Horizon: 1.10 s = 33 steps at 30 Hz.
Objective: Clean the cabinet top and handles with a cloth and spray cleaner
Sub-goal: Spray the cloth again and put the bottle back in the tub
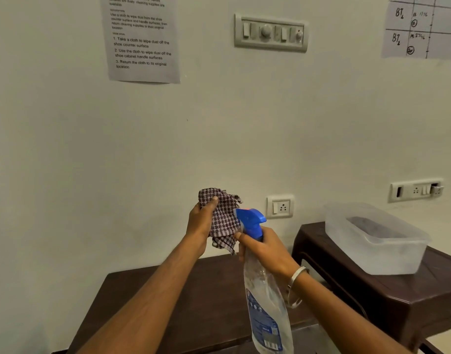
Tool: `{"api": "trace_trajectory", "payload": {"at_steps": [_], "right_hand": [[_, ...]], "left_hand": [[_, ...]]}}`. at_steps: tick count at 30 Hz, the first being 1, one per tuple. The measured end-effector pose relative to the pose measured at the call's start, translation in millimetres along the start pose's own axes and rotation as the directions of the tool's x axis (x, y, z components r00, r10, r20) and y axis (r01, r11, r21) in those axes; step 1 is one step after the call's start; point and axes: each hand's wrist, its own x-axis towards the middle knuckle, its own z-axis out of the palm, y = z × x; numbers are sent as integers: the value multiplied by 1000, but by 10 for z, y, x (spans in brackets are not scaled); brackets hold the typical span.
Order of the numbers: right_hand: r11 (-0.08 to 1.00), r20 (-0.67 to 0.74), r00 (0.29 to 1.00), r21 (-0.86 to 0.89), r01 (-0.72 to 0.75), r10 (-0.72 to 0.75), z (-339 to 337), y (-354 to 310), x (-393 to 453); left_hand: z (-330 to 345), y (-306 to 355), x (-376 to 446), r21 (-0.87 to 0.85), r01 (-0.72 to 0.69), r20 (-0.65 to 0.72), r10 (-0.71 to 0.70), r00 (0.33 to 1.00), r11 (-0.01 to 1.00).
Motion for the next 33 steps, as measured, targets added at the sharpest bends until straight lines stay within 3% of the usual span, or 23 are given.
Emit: {"api": "trace_trajectory", "payload": {"at_steps": [11,20,26,33], "right_hand": [[999,-128,992,45,27,-21,-525,-205,164],[983,-214,974,148,106,-73,-1380,-822,400],[982,-341,928,59,178,-147,-2132,-1077,479],[983,-490,854,-132,126,-175,-2770,-961,489]], "left_hand": [[227,-36,-51,5,10,45,-10,999,1000],[863,9,-153,1,-8,157,8,987,1000],[1368,90,-204,-25,-2,249,8,969,1000],[1911,121,-243,-16,-10,295,14,955,1000]]}}
